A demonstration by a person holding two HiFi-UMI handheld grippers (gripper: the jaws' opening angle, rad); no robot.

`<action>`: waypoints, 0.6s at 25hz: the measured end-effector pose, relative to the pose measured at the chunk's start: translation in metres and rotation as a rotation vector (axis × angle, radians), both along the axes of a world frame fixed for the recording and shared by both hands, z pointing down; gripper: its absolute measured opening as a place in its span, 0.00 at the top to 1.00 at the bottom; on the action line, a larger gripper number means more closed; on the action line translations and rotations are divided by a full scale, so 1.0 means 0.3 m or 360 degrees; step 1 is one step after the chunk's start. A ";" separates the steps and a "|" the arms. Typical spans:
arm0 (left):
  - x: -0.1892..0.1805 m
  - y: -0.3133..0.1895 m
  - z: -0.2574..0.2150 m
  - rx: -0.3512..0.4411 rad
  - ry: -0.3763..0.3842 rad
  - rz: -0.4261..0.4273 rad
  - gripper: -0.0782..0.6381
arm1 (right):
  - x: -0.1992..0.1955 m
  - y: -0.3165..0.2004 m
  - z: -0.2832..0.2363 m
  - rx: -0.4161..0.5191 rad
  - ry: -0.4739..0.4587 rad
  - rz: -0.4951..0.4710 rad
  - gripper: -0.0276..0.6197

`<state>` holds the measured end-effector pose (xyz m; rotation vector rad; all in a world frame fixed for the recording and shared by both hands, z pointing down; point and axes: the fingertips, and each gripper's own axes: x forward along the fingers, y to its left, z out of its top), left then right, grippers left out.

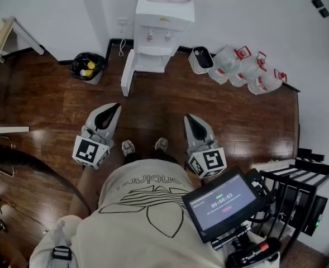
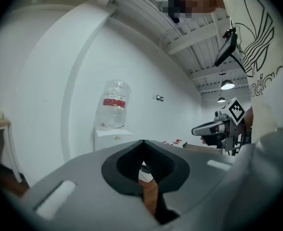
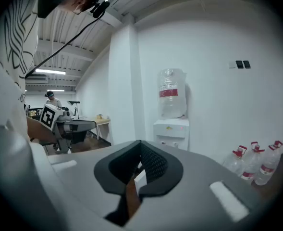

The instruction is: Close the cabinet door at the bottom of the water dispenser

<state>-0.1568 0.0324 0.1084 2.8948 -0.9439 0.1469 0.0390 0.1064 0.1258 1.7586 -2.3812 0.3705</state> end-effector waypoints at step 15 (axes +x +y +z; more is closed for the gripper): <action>0.015 -0.186 0.301 -0.0184 -0.0100 -0.0008 0.86 | 0.014 -0.154 0.135 -0.0009 0.0037 0.0174 0.95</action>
